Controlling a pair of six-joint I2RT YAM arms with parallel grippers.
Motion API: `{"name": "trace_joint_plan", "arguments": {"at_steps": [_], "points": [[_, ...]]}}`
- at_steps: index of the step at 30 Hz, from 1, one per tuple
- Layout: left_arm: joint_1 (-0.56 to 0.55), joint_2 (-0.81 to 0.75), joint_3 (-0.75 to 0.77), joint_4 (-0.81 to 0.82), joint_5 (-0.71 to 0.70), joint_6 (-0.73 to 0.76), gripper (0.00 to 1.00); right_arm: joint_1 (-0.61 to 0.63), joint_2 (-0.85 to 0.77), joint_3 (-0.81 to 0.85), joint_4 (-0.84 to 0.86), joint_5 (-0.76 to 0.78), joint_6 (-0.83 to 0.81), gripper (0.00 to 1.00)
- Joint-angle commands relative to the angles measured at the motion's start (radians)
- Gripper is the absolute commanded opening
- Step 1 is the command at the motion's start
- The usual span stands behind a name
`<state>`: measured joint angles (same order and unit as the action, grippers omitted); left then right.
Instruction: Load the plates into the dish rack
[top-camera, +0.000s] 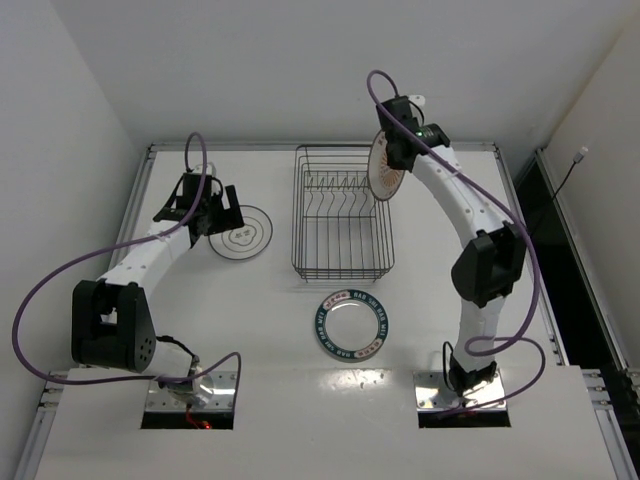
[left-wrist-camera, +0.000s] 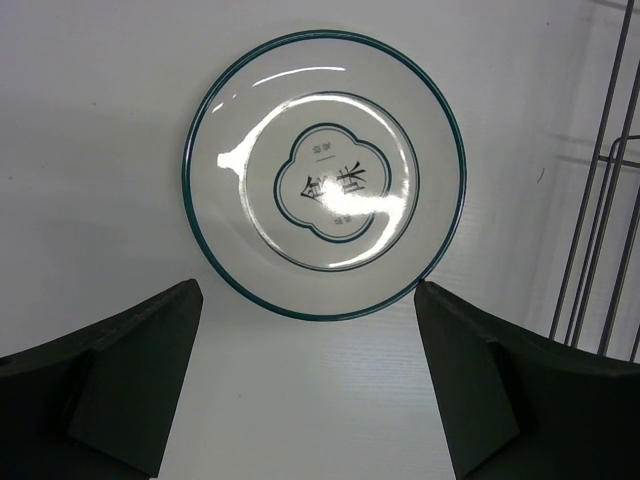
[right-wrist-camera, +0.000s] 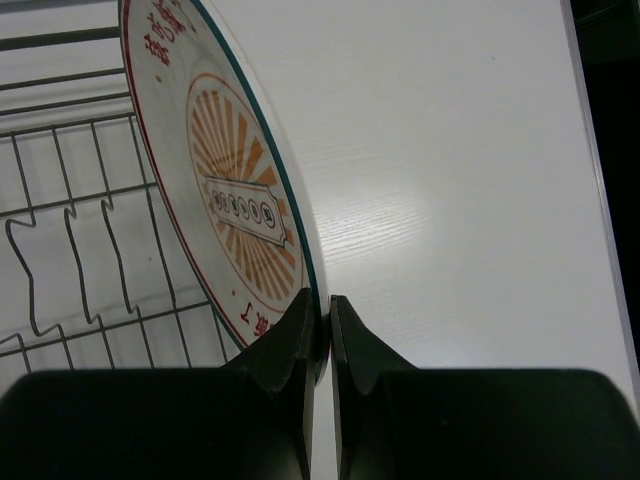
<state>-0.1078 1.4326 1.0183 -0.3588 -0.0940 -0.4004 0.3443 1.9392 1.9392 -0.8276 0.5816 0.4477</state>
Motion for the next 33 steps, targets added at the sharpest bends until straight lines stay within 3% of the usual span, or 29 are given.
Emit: {"name": "trace_joint_plan", "arguments": {"at_steps": [1,11,14,19,22,26,33], "points": [[0.003,-0.001,0.040,0.007,-0.006,0.009,0.86,0.045,0.046,0.099,-0.034,0.110,-0.014,0.00],[0.003,0.008,0.049,0.007,0.004,0.009,0.86,0.116,0.126,0.077,-0.093,0.133,-0.014,0.00],[0.003,0.017,0.049,0.007,0.013,0.009,0.86,0.125,0.089,0.029,-0.061,0.051,-0.014,0.00],[0.003,0.055,0.059,-0.014,0.001,0.009,0.86,0.105,0.027,-0.077,0.042,-0.189,0.016,0.09],[0.003,0.068,0.069,-0.025,-0.041,0.009,0.86,0.096,0.015,-0.033,0.029,-0.264,0.016,0.27],[0.003,0.101,0.078,-0.057,-0.098,-0.012,0.86,0.087,-0.032,0.006,-0.004,-0.328,0.016,0.36],[0.003,0.170,0.100,-0.091,-0.142,-0.046,0.83,0.055,-0.202,-0.052,-0.015,-0.361,-0.010,0.36]]}}
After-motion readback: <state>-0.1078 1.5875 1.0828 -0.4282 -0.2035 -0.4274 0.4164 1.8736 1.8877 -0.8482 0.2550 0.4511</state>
